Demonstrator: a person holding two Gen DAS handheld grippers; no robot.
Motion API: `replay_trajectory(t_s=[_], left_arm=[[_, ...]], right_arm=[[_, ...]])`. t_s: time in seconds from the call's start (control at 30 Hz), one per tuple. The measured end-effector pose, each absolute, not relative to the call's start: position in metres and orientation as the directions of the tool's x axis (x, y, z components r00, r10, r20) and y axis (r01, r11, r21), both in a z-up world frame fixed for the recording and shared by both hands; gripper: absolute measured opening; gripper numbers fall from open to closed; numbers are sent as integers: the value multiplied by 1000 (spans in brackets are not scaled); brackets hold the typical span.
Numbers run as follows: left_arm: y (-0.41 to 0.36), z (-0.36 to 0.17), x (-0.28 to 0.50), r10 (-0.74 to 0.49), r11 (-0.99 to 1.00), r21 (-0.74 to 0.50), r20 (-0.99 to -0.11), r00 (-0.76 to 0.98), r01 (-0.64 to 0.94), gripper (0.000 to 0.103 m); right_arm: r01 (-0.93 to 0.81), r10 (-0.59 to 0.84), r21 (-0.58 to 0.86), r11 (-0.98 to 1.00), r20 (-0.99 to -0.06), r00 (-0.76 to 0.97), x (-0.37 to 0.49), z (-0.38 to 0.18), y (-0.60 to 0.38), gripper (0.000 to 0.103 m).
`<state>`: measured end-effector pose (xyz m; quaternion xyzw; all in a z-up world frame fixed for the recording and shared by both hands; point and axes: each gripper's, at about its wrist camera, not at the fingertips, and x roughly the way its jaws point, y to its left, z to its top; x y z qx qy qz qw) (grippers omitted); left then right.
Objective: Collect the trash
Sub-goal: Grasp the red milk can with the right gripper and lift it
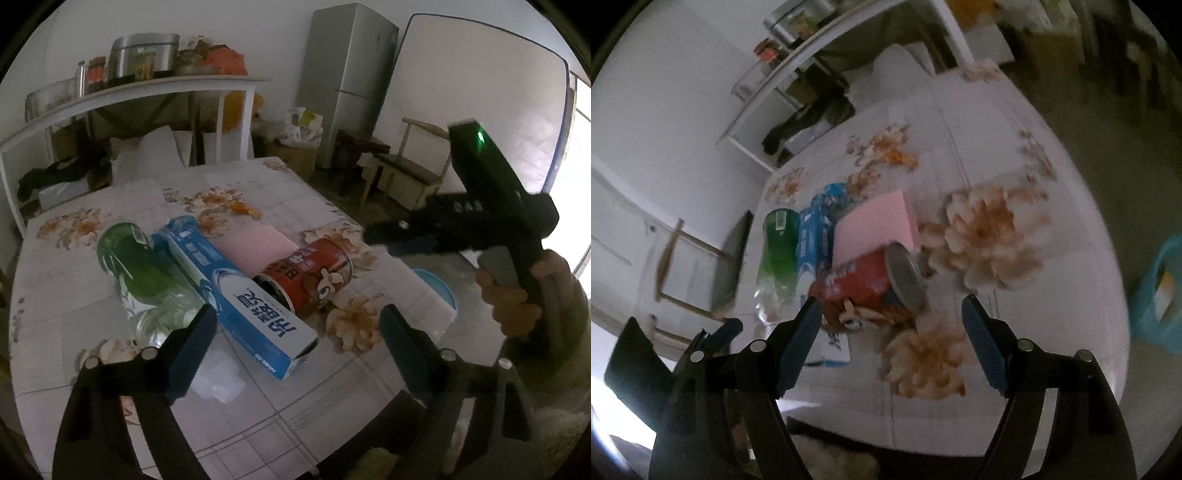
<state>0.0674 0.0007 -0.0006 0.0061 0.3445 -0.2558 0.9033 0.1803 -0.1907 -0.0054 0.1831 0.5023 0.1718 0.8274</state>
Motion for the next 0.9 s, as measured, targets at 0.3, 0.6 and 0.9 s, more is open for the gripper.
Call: replay_trajectory(t_s=[0.3, 0.6, 0.9], left_arm=[[7, -11, 75, -459, 871, -179, -627, 629, 457, 59], [13, -16, 74, -486, 856, -207, -637, 599, 474, 42], [14, -17, 70, -490, 852, -206, -638, 594, 481, 39]], right_arm=[[-232, 298, 215, 949, -851, 432, 190, -4, -123, 94], [-251, 152, 53, 967, -907, 393, 203, -28, -91, 95], [-211, 205, 135, 968, -912, 355, 205, -36, -97, 87]])
